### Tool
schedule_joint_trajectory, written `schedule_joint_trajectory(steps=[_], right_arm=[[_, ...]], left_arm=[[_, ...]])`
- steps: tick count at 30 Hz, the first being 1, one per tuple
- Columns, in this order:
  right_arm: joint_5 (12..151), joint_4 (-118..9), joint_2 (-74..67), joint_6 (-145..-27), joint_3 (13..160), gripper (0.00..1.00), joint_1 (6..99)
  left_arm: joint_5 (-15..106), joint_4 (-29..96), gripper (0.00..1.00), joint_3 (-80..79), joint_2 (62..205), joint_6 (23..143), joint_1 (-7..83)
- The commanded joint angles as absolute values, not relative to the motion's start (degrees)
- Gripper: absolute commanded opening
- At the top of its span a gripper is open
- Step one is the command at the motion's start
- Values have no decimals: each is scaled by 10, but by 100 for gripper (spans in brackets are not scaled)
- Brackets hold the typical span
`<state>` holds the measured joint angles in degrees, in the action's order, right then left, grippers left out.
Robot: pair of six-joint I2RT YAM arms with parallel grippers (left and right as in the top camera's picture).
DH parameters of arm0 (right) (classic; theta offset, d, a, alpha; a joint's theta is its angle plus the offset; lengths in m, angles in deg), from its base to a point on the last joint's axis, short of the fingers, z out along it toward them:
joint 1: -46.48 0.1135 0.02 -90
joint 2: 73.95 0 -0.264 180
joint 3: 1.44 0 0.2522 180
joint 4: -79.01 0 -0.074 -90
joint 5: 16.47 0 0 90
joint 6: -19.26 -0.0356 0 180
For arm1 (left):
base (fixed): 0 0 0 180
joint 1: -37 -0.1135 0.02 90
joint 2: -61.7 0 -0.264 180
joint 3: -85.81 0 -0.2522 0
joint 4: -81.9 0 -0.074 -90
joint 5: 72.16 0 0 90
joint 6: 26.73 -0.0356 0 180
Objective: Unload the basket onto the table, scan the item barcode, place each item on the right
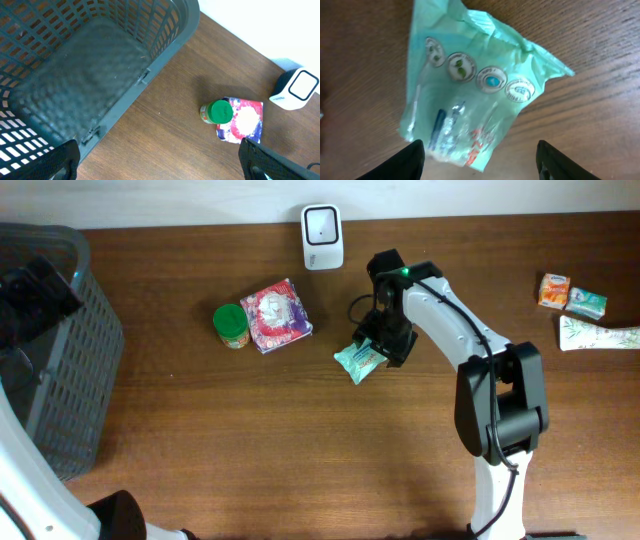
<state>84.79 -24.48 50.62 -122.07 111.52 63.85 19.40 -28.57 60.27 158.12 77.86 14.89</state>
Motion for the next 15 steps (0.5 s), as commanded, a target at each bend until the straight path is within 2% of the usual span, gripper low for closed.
schedule_joint_trajectory(steps=[1, 3, 4, 5, 7, 8, 11, 15], right_arm=[[829, -301, 502, -1232, 1066, 62, 642], [830, -347, 502, -1192, 1044, 59, 652], [830, -359, 502, -1171, 1044, 45, 658], [829, -367, 502, -1155, 1044, 27, 663], [830, -372, 502, -1133, 1044, 16, 663], [830, -373, 502, -1099, 1048, 4, 663], [829, -345, 502, -1005, 1112, 4, 663], [830, -345, 502, -994, 1195, 4, 663]], left_arm=[[196, -286, 99, 603, 1577, 784, 147], [196, -286, 99, 603, 1577, 784, 147], [196, -286, 99, 603, 1577, 784, 147], [196, -286, 99, 603, 1577, 784, 147], [196, -286, 99, 603, 1577, 784, 147], [196, -286, 99, 603, 1577, 784, 147], [196, -286, 99, 603, 1577, 784, 147], [196, -286, 99, 603, 1577, 784, 147]])
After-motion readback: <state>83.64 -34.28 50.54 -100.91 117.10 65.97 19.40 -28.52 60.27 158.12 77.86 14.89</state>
